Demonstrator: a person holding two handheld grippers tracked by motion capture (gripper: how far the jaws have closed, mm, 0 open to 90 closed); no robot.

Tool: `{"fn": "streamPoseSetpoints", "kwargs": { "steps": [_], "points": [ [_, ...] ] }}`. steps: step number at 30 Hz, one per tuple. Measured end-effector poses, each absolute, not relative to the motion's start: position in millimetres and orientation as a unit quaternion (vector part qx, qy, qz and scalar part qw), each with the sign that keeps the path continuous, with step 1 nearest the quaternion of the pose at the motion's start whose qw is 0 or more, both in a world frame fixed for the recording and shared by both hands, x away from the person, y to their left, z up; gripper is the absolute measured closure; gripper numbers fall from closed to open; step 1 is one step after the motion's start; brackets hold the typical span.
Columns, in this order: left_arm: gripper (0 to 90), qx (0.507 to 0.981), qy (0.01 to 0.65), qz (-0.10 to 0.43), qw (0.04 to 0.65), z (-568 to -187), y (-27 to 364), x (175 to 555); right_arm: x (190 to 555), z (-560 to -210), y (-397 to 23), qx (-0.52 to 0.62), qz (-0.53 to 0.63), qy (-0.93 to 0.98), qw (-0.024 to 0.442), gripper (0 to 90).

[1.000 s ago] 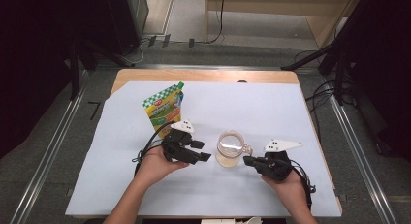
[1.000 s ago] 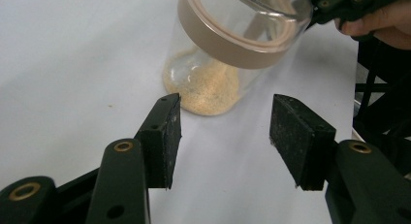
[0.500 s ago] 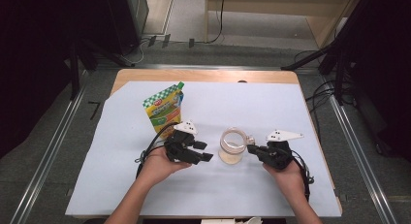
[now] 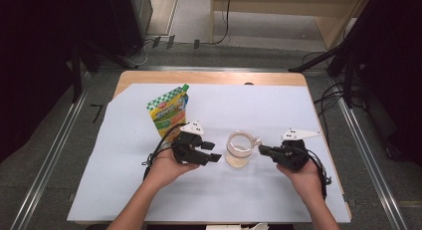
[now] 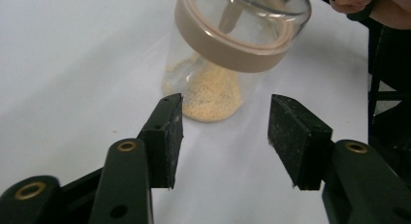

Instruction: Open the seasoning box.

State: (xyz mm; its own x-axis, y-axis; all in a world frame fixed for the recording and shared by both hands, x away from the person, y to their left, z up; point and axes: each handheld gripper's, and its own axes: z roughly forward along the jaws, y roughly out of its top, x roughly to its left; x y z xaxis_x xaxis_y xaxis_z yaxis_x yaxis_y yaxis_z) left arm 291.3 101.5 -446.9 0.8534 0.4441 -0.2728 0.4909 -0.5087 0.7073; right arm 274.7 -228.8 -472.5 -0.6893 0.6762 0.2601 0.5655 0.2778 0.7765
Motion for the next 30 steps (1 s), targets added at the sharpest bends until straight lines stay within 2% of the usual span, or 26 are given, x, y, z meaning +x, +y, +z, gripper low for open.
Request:
{"fn": "streamPoseSetpoints", "kwargs": {
  "steps": [5, 11, 13, 16, 25, 30],
  "points": [
    [42.6, 0.871, 0.264, -0.048, 0.412, -441.2, 95.7, 298.0, 277.6, -472.9, -236.9, 0.408, 0.45, 0.791, 0.071, 90.0],
    [42.6, 0.878, 0.249, -0.067, 0.404, -440.5, 85.9, 309.8, 289.3, -483.9, -229.1, 0.433, 0.437, 0.785, 0.072, 90.0],
    [39.1, 0.878, 0.242, -0.075, 0.407, -440.8, 83.3, 314.0, 293.5, -486.2, -228.3, 0.434, 0.436, 0.785, 0.069, 90.0],
    [27.2, 0.88, 0.247, -0.073, 0.399, -443.0, 79.6, 317.5, 300.6, -488.6, -227.0, 0.436, 0.439, 0.782, 0.067, 90.0],
    [13.8, 0.88, 0.232, -0.063, 0.41, -442.5, 64.2, 319.5, 307.4, -492.3, -221.4, 0.437, 0.428, 0.787, 0.074, 90.0],
    [13.8, 0.888, 0.21, -0.042, 0.407, -442.7, 52.4, 314.6, 307.7, -492.0, -220.6, 0.438, 0.427, 0.787, 0.078, 90.0]
  ]
}}
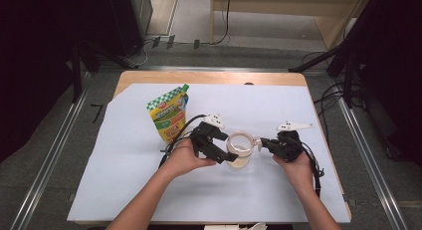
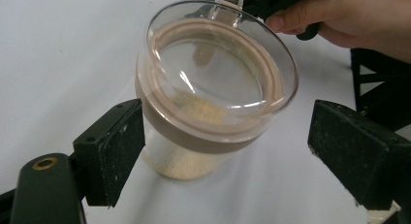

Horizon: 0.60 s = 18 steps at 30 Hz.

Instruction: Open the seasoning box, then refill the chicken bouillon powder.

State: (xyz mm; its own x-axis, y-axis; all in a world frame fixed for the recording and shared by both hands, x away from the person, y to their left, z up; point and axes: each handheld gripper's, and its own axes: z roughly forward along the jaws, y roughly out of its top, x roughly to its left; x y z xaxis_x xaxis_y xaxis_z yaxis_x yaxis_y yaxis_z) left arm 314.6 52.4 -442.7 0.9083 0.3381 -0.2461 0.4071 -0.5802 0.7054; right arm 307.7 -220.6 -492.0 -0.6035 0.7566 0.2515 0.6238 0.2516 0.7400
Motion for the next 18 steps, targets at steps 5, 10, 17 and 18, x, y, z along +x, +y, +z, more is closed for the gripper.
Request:
{"fn": "streamPoseSetpoints", "kwargs": {
  "steps": [5, 10, 17, 18],
  "points": [
    [14.1, 0.894, 0.207, -0.027, 0.396, -452.0, 44.6, 317.4, 307.7, -492.1, -220.7, 0.439, 0.427, 0.786, 0.077, 90.0],
    [12.3, 0.897, 0.196, -0.013, 0.396, -456.8, 39.3, 317.1, 307.9, -492.8, -220.6, 0.441, 0.427, 0.786, 0.075, 90.0],
    [11.4, 0.898, 0.189, 0.005, 0.398, -458.8, 35.8, 315.2, 307.5, -492.8, -220.2, 0.442, 0.425, 0.786, 0.078, 90.0],
    [11.4, 0.898, 0.188, 0.008, 0.398, -459.0, 35.2, 314.6, 307.6, -492.9, -220.3, 0.443, 0.426, 0.785, 0.078, 90.0]
  ]
}}
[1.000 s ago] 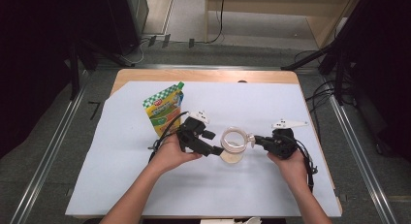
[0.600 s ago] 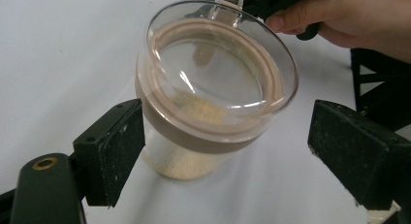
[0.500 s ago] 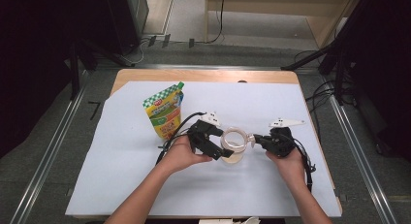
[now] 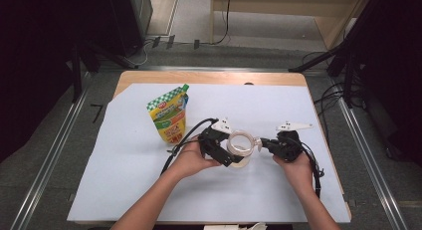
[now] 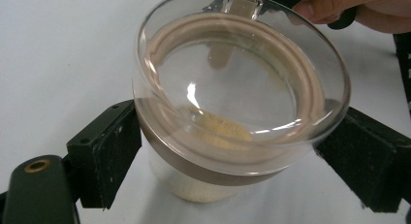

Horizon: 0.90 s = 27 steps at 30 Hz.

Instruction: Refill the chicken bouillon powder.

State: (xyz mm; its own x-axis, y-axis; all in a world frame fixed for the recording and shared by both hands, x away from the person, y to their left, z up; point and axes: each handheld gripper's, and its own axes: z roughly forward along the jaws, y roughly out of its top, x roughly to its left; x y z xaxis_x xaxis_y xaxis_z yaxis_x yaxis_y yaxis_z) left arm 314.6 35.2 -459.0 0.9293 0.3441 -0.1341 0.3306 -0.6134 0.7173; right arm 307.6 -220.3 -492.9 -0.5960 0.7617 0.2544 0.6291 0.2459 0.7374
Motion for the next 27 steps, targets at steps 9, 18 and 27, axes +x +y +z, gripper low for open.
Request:
{"fn": "streamPoseSetpoints", "kwargs": {
  "steps": [9, 18, 27],
  "points": [
    [11.4, 0.899, 0.186, 0.011, 0.396, -458.9, 34.7, 314.4, 306.9, -493.2, -220.1, 0.443, 0.423, 0.786, 0.079, 90.0],
    [10.6, 0.898, 0.181, 0.028, 0.401, -456.5, 33.0, 312.4, 305.8, -493.1, -219.7, 0.445, 0.424, 0.785, 0.08, 90.0],
    [11.6, 0.897, 0.18, 0.029, 0.402, -451.8, 33.1, 312.0, 305.0, -493.3, -219.4, 0.447, 0.423, 0.784, 0.082, 90.0]
  ]
}}
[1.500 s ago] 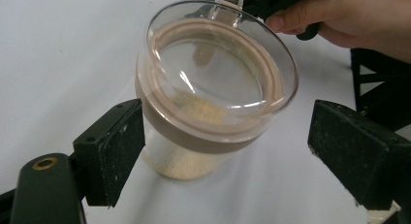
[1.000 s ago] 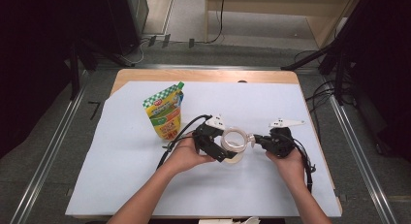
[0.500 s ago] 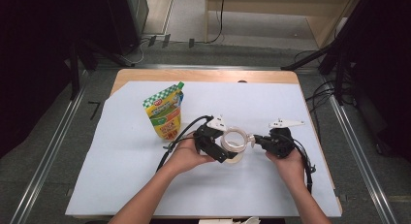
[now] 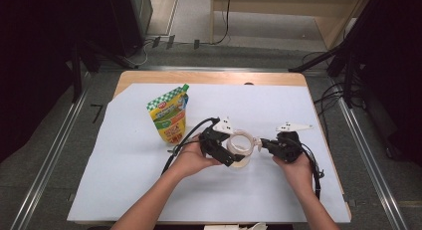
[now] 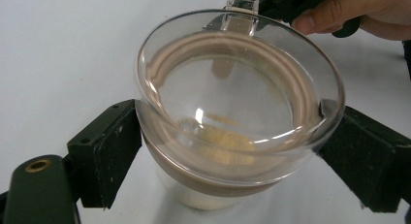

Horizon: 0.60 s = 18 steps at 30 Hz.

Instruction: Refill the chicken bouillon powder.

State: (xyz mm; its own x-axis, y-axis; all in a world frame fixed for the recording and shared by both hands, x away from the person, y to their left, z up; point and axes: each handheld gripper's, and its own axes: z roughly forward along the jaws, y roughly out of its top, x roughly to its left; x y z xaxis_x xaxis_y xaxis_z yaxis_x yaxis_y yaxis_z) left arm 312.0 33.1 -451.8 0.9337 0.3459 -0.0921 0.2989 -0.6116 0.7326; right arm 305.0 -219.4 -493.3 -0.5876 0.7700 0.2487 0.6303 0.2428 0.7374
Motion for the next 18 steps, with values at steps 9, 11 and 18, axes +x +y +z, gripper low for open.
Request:
{"fn": "streamPoseSetpoints", "kwargs": {
  "steps": [9, 11, 18],
  "points": [
    [12.2, 0.903, 0.174, 0.03, 0.392, -445.2, 31.2, 313.7, 305.1, -493.9, -219.9, 0.447, 0.425, 0.783, 0.081, 90.0],
    [12.2, 0.906, 0.168, 0.034, 0.388, -443.5, 30.2, 313.8, 305.0, -493.9, -220.0, 0.448, 0.425, 0.782, 0.08, 90.0],
    [12.2, 0.905, 0.165, 0.036, 0.392, -438.6, 29.6, 314.5, 304.8, -493.8, -220.0, 0.447, 0.425, 0.783, 0.081, 90.0]
  ]
}}
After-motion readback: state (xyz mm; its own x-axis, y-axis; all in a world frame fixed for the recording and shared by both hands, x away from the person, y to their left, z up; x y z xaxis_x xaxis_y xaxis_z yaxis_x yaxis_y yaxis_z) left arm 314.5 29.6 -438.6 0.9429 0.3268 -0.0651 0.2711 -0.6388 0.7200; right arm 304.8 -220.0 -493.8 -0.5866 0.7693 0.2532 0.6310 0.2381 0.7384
